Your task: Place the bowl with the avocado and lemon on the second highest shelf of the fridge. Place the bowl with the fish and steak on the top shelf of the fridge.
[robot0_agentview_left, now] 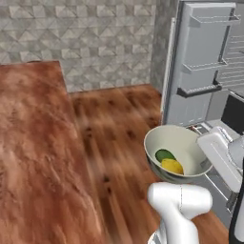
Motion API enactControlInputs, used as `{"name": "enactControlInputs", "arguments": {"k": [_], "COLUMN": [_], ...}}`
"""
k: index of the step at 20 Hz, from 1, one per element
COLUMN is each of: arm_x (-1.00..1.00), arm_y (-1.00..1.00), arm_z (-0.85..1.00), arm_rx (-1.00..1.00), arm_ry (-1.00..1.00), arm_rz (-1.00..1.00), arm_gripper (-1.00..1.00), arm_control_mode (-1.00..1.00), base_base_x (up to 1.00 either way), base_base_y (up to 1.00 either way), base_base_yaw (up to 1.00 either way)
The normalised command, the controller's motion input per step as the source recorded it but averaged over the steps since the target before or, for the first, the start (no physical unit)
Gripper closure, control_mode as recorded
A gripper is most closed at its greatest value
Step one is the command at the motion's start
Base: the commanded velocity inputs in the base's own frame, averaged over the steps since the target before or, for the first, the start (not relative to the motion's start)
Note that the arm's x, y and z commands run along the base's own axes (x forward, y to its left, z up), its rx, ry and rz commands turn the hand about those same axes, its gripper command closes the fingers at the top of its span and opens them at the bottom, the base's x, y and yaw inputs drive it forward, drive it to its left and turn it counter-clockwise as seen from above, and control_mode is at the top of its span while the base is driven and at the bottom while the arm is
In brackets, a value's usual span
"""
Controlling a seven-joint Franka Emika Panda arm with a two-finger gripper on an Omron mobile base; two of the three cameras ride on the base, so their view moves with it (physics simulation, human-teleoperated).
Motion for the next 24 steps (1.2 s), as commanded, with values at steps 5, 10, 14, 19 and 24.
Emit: {"name": "enactControlInputs", "arguments": {"k": [5,10,14,19,24], "arm_x": [0.0,0.0,0.0,0.0,0.0], "arm_y": [0.0,0.0,0.0,0.0,0.0], "arm_z": [0.0,0.0,0.0,0.0,0.0], "arm_rx": [0.0,0.0,0.0,0.0,0.0], "arm_ry": [0.0,0.0,0.0,0.0,0.0], "arm_rz": [0.0,0.0,0.0,0.0,0.0], "arm_gripper": [1.0,1.0,1.0,1.0,1.0], "arm_control_mode": [1.0,1.0,1.0,1.0,1.0], "base_base_x": [1.0,0.92,0.06,0.12,0.72], "base_base_y": [0.0,0.0,0.0,0.0,0.1], "base_base_yaw": [0.0,-0.01,-0.66,-0.79,-0.58]}}
